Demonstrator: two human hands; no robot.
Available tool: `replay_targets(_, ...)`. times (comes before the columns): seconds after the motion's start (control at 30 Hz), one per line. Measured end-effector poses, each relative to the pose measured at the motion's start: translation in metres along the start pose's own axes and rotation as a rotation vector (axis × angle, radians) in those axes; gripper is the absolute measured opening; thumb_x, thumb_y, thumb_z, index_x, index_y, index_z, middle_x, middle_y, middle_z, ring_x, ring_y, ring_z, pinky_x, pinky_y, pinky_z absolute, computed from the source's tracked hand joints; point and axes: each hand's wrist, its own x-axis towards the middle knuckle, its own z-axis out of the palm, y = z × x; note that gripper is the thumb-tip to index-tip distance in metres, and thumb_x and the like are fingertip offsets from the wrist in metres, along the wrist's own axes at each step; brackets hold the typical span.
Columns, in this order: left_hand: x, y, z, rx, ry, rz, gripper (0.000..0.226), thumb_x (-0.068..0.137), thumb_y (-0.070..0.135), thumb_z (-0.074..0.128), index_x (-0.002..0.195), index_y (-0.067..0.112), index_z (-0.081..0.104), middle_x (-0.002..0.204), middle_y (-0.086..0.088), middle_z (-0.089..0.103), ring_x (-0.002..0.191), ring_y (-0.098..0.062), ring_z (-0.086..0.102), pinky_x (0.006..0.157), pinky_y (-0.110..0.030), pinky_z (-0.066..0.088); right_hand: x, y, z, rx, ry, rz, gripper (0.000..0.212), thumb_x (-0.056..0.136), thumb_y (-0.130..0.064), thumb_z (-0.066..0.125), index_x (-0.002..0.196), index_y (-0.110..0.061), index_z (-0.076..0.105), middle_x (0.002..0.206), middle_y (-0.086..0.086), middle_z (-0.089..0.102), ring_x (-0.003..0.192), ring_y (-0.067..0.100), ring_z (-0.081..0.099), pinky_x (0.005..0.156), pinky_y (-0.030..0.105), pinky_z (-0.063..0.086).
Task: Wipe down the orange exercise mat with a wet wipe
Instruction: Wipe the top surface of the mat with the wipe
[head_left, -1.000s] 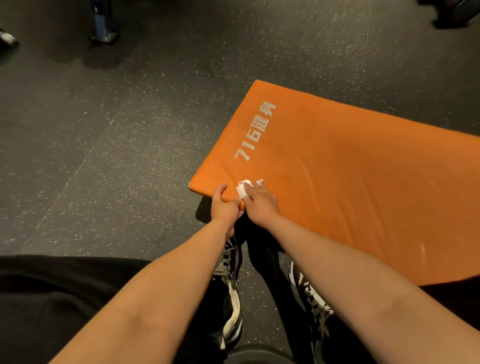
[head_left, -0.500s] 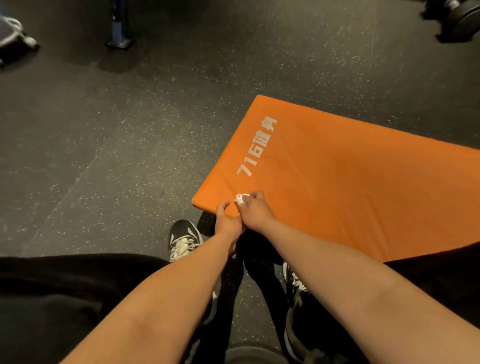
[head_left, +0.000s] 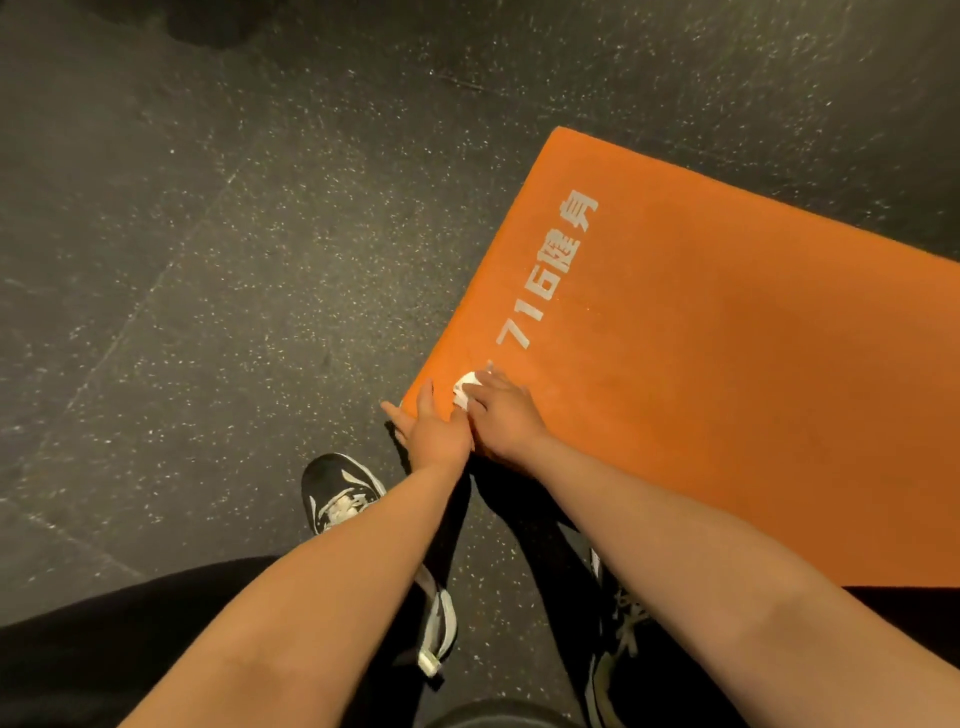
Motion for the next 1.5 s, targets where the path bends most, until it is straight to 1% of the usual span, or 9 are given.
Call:
replay_targets(0.07, 0.018, -0.003, -0.007, 0.146, 0.005, 0.07, 0.06, 0.098, 0.025, 0.049, 0.154, 0.038, 0.032, 0.168, -0.007, -0.007, 0.153, -0.03, -0.001, 0.123, -0.045, 0.015, 0.007, 0.005, 0.002, -0.055, -0.022, -0.006, 0.043, 0.108, -0.022, 0.034, 0.148, -0.021, 0.049, 0.167, 0.0, 0.023, 0.156, 0.017, 0.005, 0.121, 0.051, 0.01)
replay_targets(0.23, 0.043, 0.002, -0.013, 0.436, -0.173, 0.113, 0.056, 0.1, 0.031, 0.043, 0.154, 0.039, 0.03, 0.164, -0.013, 0.016, 0.148, -0.037, 0.014, 0.123, -0.049, 0.015, 0.023, 0.001, 0.009, -0.167, 0.088, 0.086, 0.052, 0.108, -0.023, 0.032, 0.16, -0.017, 0.025, 0.17, 0.001, 0.005, 0.156, 0.018, -0.004, 0.124, 0.051, 0.001)
replay_targets(0.53, 0.046, -0.019, -0.022, 0.316, -0.142, 0.265, 0.049, 0.102, 0.016, 0.041, 0.146, 0.039, 0.044, 0.15, -0.007, 0.025, 0.135, -0.028, 0.022, 0.11, -0.033, 0.027, 0.028, 0.001, 0.02, -0.263, -0.001, -0.152, 0.058, 0.107, -0.018, 0.037, 0.162, -0.019, 0.019, 0.17, -0.002, 0.007, 0.156, 0.017, -0.005, 0.125, 0.053, -0.004)
replay_targets(0.7, 0.035, -0.017, -0.023, 0.343, -0.078, 0.306, 0.049, 0.103, 0.021, 0.047, 0.15, 0.033, 0.041, 0.151, -0.006, 0.022, 0.138, -0.025, 0.017, 0.116, -0.039, 0.027, 0.023, 0.002, 0.014, -0.238, 0.195, 0.042, 0.058, 0.104, -0.017, 0.038, 0.16, -0.018, 0.022, 0.169, 0.005, 0.008, 0.156, 0.024, -0.006, 0.124, 0.051, -0.002)
replay_targets(1.0, 0.012, -0.034, -0.033, 0.167, -0.086, 0.224, 0.056, 0.099, 0.002, 0.034, 0.146, 0.029, 0.049, 0.139, 0.0, 0.036, 0.128, -0.015, 0.026, 0.105, -0.016, 0.017, -0.005, -0.006, 0.03, -0.213, 0.004, -0.214, 0.053, 0.107, -0.021, 0.035, 0.16, -0.022, 0.027, 0.168, -0.003, 0.018, 0.156, 0.016, 0.006, 0.124, 0.046, 0.0)
replay_targets(1.17, 0.003, -0.033, -0.041, 0.2, -0.06, 0.275, 0.056, 0.1, 0.0, 0.033, 0.151, 0.022, 0.044, 0.145, -0.001, 0.036, 0.13, -0.017, 0.025, 0.102, -0.01, 0.013, -0.007, -0.008, 0.018, -0.216, 0.136, 0.006, 0.057, 0.107, -0.019, 0.032, 0.162, -0.019, 0.017, 0.169, 0.001, 0.013, 0.156, 0.019, -0.001, 0.124, 0.048, 0.0)
replay_targets(1.3, 0.003, -0.035, -0.044, 0.208, -0.045, 0.305, 0.052, 0.101, 0.006, 0.033, 0.147, 0.026, 0.05, 0.144, 0.004, 0.043, 0.132, -0.017, 0.03, 0.105, -0.013, 0.013, -0.027, -0.033, 0.042, -0.054, 0.092, -0.183, 0.058, 0.105, -0.011, 0.042, 0.16, -0.017, 0.025, 0.168, 0.006, 0.017, 0.156, 0.023, 0.004, 0.125, 0.039, 0.0)
replay_targets(1.4, 0.003, -0.039, -0.045, 0.23, -0.036, 0.326, 0.05, 0.101, 0.007, 0.035, 0.146, 0.023, 0.051, 0.148, 0.001, 0.046, 0.136, -0.019, 0.034, 0.112, -0.021, 0.019, -0.035, -0.026, 0.044, -0.091, 0.047, -0.291, 0.057, 0.107, -0.019, 0.042, 0.16, -0.021, 0.024, 0.168, 0.001, 0.018, 0.156, 0.021, 0.006, 0.126, 0.043, 0.001)
replay_targets(1.5, 0.003, -0.04, -0.046, 0.261, -0.019, 0.358, 0.057, 0.097, -0.004, 0.033, 0.148, 0.015, 0.048, 0.151, -0.005, 0.044, 0.138, -0.024, 0.035, 0.116, -0.027, 0.023, -0.027, -0.009, 0.03, -0.239, 0.109, -0.204, 0.061, 0.106, -0.019, 0.038, 0.162, -0.023, 0.014, 0.169, -0.001, 0.01, 0.156, 0.019, -0.001, 0.123, 0.046, -0.004)
